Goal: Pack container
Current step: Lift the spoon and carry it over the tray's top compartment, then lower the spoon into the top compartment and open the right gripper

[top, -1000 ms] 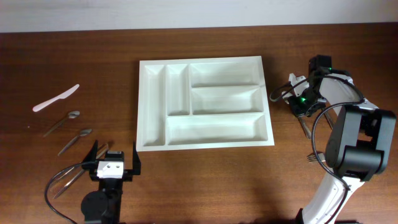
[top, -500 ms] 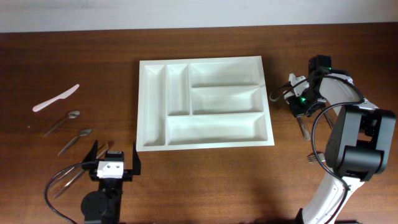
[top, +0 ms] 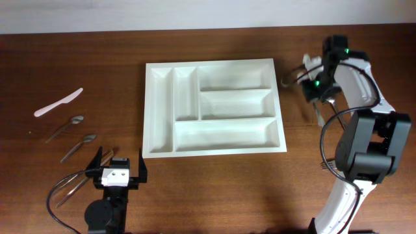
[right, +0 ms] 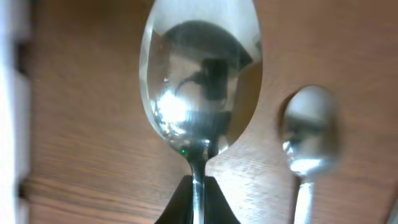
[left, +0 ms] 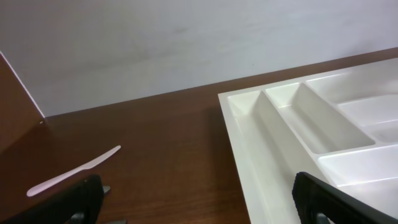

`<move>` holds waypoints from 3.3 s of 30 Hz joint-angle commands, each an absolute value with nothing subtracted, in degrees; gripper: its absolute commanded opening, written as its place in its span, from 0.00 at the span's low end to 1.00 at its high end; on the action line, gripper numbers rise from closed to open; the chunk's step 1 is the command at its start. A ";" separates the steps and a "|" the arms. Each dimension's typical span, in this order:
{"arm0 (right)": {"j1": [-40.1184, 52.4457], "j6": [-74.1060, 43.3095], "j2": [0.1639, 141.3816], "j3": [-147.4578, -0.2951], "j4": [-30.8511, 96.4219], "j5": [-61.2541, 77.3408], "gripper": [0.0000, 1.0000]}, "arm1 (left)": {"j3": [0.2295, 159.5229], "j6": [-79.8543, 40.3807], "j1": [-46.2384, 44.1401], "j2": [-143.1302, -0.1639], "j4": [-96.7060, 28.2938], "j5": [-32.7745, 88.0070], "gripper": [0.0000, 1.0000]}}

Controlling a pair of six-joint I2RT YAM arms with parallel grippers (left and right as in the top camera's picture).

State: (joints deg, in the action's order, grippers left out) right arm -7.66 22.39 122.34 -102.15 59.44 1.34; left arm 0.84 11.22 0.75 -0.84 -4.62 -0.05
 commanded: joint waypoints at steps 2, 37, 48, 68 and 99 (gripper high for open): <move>-4.91 21.58 122.19 -110.17 63.48 1.72 0.04 | 0.47 12.10 0.54 -0.34 -4.71 -0.23 0.99; 17.96 -21.54 122.21 -120.33 53.12 4.32 0.04 | 0.47 12.10 0.54 -0.34 -4.71 -0.23 0.99; 18.00 -65.67 122.30 -117.34 50.87 -2.44 0.04 | 0.47 12.10 0.54 -0.36 -4.71 -0.23 0.99; 18.04 -100.53 122.32 -106.24 45.28 -2.33 0.04 | 0.47 12.10 0.54 -0.34 -4.71 -0.23 0.99; 16.23 -92.07 127.33 -106.65 34.94 1.13 0.73 | 0.47 12.10 0.54 -0.34 -4.71 -0.23 0.99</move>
